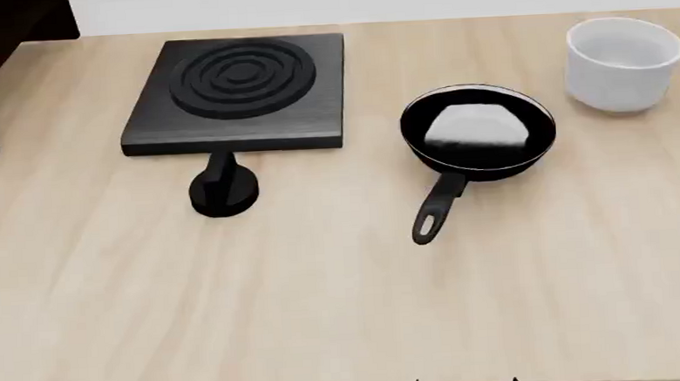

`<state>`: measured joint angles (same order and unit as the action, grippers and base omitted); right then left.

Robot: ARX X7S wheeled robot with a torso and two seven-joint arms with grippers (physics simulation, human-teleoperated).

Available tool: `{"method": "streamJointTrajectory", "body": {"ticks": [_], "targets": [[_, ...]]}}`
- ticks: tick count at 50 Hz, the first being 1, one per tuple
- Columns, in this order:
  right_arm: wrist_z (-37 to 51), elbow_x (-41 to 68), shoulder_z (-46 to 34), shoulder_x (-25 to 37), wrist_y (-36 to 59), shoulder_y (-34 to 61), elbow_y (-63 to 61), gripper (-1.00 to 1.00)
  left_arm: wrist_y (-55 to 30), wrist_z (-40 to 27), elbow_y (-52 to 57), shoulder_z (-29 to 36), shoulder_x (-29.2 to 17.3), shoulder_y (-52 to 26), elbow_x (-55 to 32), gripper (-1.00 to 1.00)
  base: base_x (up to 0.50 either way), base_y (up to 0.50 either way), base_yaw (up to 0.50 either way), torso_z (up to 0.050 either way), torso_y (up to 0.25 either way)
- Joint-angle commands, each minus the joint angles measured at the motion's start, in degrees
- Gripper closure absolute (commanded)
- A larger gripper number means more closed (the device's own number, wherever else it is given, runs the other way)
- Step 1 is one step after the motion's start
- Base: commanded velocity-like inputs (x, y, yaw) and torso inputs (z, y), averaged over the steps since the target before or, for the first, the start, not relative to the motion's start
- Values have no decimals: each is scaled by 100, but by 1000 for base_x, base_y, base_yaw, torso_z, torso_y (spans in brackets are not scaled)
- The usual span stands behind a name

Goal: Put the frying pan on the cabinet shelf.

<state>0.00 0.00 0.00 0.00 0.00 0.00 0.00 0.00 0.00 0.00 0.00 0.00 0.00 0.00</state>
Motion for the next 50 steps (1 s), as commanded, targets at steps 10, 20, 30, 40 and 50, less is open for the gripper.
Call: {"method": "streamJointTrajectory", "body": {"ticks": [10, 20, 30, 40, 50], "targets": [[270, 191, -304, 219, 242, -80, -306, -100, -5, -266, -4, 242, -220, -3, -235, -100, 0, 0, 0, 0, 0], [423, 302, -424, 331, 352, -110, -499, -100, 450, -405, 95, 387, -381, 102, -197, -100, 0, 0, 0, 21, 0], [520, 399, -519, 417, 445, -124, -620, -100, 403, -411, 101, 509, -466, 92, -313, -100, 0, 0, 0, 50, 0], [597, 469, -595, 488, 466, -113, -641, -100, 483, -436, 19, 586, -530, 72, -414, -100, 0, 0, 0, 50, 0], [663, 521, -676, 559, 443, -99, -614, -100, 585, -482, -114, 667, -594, 36, -484, -100, 0, 0, 0, 50, 0]]}}
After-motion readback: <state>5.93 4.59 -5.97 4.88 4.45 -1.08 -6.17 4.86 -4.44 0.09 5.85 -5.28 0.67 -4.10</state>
